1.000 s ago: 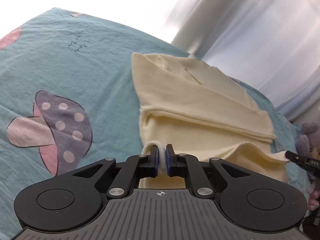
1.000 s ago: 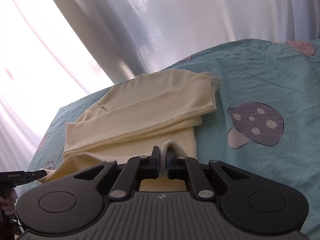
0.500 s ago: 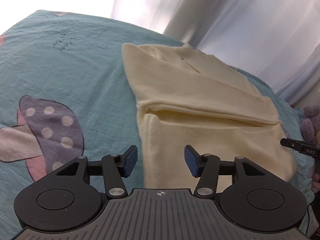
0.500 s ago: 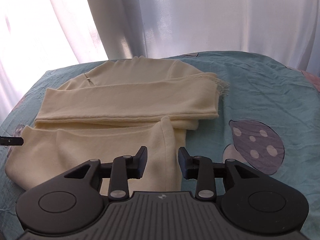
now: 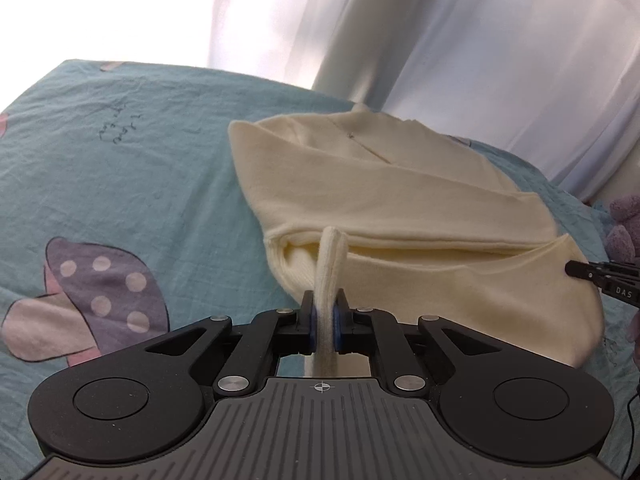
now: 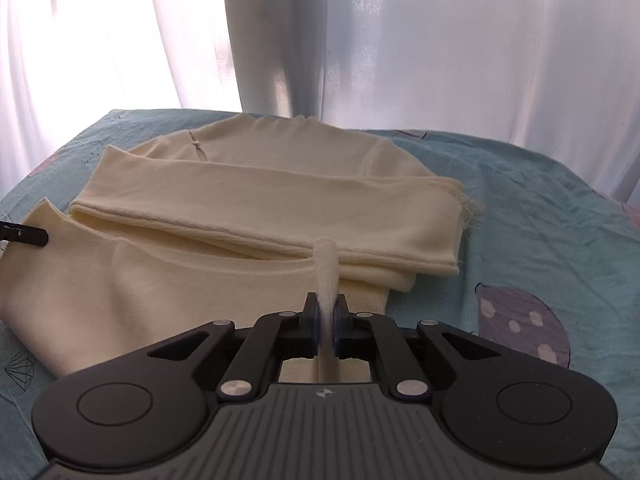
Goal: Fold small clothes
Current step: 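Grasp the hem with both grippers and lift it toward the collar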
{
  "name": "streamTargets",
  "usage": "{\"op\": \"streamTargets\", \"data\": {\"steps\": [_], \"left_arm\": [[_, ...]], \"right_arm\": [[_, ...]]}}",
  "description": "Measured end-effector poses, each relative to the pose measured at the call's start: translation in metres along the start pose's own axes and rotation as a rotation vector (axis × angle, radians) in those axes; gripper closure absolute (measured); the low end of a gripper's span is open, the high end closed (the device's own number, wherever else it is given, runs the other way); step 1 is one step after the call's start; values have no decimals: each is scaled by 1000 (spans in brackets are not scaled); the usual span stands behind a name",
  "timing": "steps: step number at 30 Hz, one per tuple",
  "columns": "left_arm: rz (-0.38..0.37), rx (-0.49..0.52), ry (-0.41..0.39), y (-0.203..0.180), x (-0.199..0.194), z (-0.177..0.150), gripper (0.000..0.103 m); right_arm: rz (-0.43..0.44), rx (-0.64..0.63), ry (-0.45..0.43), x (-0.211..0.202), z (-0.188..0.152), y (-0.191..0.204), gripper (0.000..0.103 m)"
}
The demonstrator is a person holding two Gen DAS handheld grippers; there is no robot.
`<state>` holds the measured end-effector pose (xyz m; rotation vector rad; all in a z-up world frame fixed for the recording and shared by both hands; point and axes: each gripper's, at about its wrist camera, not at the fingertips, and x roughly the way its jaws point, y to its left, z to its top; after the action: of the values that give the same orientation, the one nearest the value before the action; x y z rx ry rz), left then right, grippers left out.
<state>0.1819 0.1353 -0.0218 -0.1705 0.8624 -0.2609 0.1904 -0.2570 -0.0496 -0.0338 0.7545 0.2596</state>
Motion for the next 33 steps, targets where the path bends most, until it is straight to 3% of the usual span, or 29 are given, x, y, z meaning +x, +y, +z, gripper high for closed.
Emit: {"op": "streamTargets", "data": {"steps": [8,12,15,20,21,24,25,27,29,30,33], "left_arm": [[8,17,-103,-4,-23,34,94],[23,56,-153,-12,-13,61,94],[21,22,-171,-9,10,80,94],[0,-30,-66,3,67,84,93],[-5,-24,-46,4,73,81,90],[-54,8,-49,5,77,69,64],[-73,19,-52,4,77,66,64],[-78,35,-31,2,83,65,65],[-48,57,-19,0,90,64,88],[-24,69,-17,-1,91,64,94],[13,98,-74,-6,79,75,95]], "right_arm": [[26,33,-152,-27,33,-7,97],[-11,46,-187,-17,50,-10,97],[-50,78,-184,3,62,-16,97],[-81,141,-89,52,68,-31,96],[-77,148,-59,60,66,-34,96],[-75,148,-10,68,61,-38,87],[-59,138,-6,68,60,-38,85],[-25,119,5,69,58,-34,85],[-7,87,20,72,58,-29,85],[-18,63,23,75,57,-26,88],[-42,23,14,75,61,-19,96]]}}
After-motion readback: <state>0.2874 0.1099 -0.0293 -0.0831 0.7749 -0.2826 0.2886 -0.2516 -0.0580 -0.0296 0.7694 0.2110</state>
